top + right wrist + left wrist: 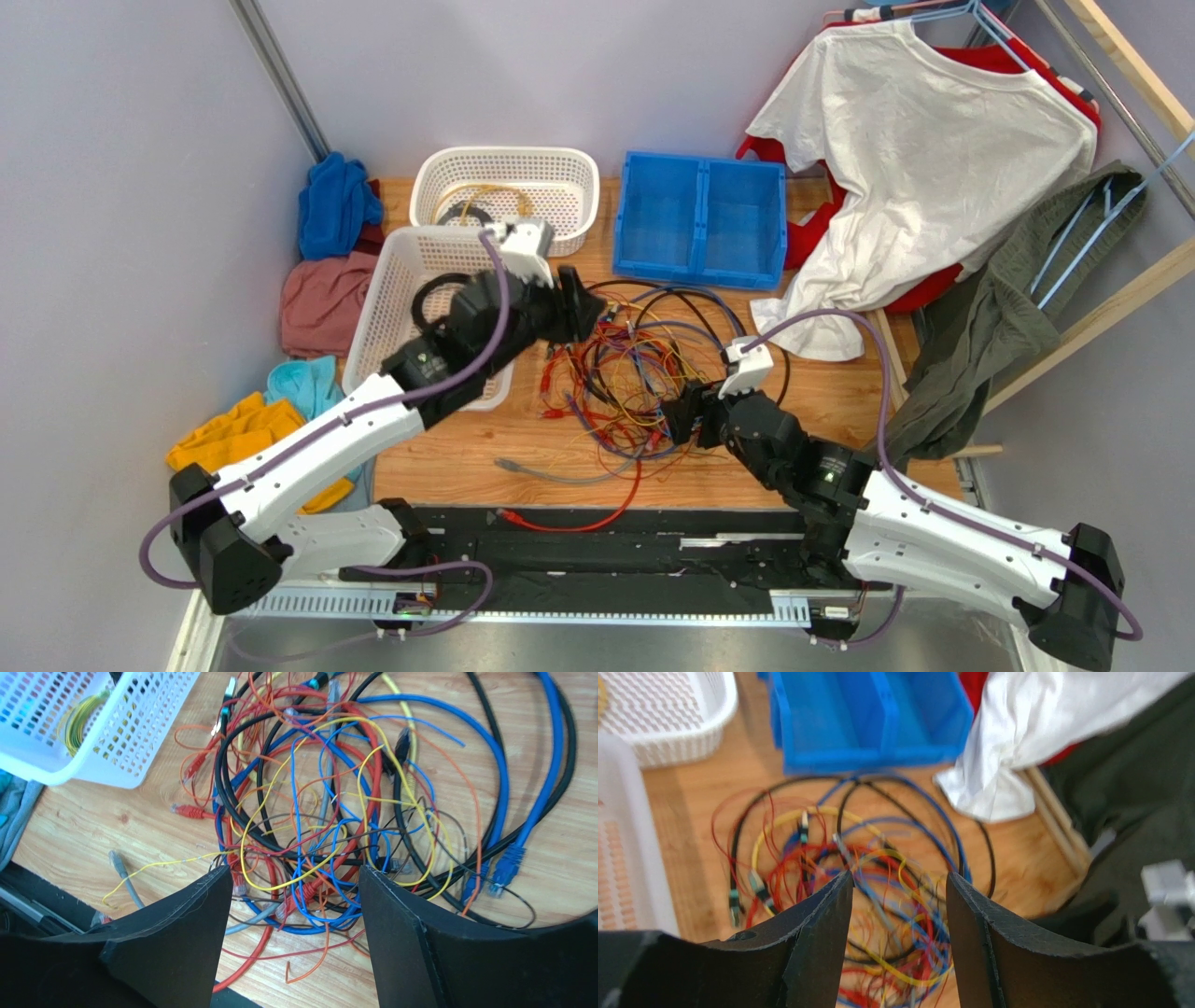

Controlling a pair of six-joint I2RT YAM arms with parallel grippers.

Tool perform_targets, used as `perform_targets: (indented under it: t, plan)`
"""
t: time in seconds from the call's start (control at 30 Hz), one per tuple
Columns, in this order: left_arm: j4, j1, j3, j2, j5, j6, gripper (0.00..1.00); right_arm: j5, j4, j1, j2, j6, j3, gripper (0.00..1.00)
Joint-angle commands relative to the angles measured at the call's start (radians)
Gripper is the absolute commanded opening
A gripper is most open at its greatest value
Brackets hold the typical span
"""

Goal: Untangle the cables

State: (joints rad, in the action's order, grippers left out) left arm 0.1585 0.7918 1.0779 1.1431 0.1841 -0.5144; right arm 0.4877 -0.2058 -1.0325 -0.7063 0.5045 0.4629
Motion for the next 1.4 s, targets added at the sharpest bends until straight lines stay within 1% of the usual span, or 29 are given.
perform_targets:
  t: [0.0,0.03,0.13,0.23,0.37,0.43,0.53,0.6,0.73,0.8,0.93,1.07,1.13,1.17,1.2,1.3,1.37]
  plan:
    - [-0.007,0.133,-0.14,-0.04,0.084,-0.003,0.59,-0.028,-0.036,0.002,-0.03,0.032,0.065,0.69]
    - [0.001,0.183,-0.15,-0.043,0.089,0.008,0.59,-0.012,-0.052,0.0,-0.027,0.046,0.072,0.68]
    - [0.025,0.242,-0.167,0.0,0.088,0.036,0.58,0.052,-0.102,0.0,0.039,0.066,0.063,0.68]
    - [0.01,0.257,-0.174,0.066,0.034,0.03,0.58,0.094,-0.129,0.0,0.195,0.078,0.034,0.67]
    - [-0.043,0.268,-0.171,0.153,-0.037,-0.001,0.57,0.12,-0.159,0.002,0.322,0.08,0.007,0.66]
    - [-0.082,0.291,-0.17,0.178,-0.054,0.004,0.57,0.127,-0.182,0.0,0.353,0.083,0.002,0.65]
    - [-0.1,0.323,-0.154,0.236,-0.055,0.022,0.56,0.127,-0.211,0.002,0.354,0.092,0.002,0.65]
    - [-0.123,0.33,-0.144,0.28,-0.095,0.031,0.56,0.123,-0.214,0.0,0.349,0.094,0.0,0.65]
    - [-0.128,0.34,-0.11,0.339,-0.115,0.047,0.56,0.112,-0.213,0.002,0.326,0.091,0.006,0.65]
    - [-0.125,0.34,-0.093,0.372,-0.11,0.051,0.56,0.107,-0.213,0.0,0.321,0.086,0.011,0.65]
    - [-0.108,0.34,-0.073,0.426,-0.046,0.065,0.56,0.106,-0.211,0.002,0.326,0.081,0.011,0.65]
    - [-0.102,0.34,-0.058,0.44,-0.012,0.077,0.54,0.106,-0.21,0.002,0.33,0.081,0.006,0.65]
    - [-0.096,0.34,-0.05,0.446,0.005,0.089,0.51,0.106,-0.208,0.002,0.327,0.085,0.003,0.65]
    - [-0.09,0.339,-0.039,0.451,0.011,0.093,0.45,0.106,-0.207,0.003,0.326,0.085,0.002,0.65]
    - [-0.079,0.339,-0.036,0.452,0.014,0.094,0.23,0.103,-0.204,0.002,0.323,0.086,0.0,0.65]
    - [-0.056,0.34,-0.047,0.397,0.023,0.093,0.0,0.103,-0.207,0.002,0.324,0.086,0.002,0.65]
    - [-0.034,0.34,-0.059,0.301,0.044,0.093,0.0,0.106,-0.199,0.002,0.326,0.085,0.002,0.65]
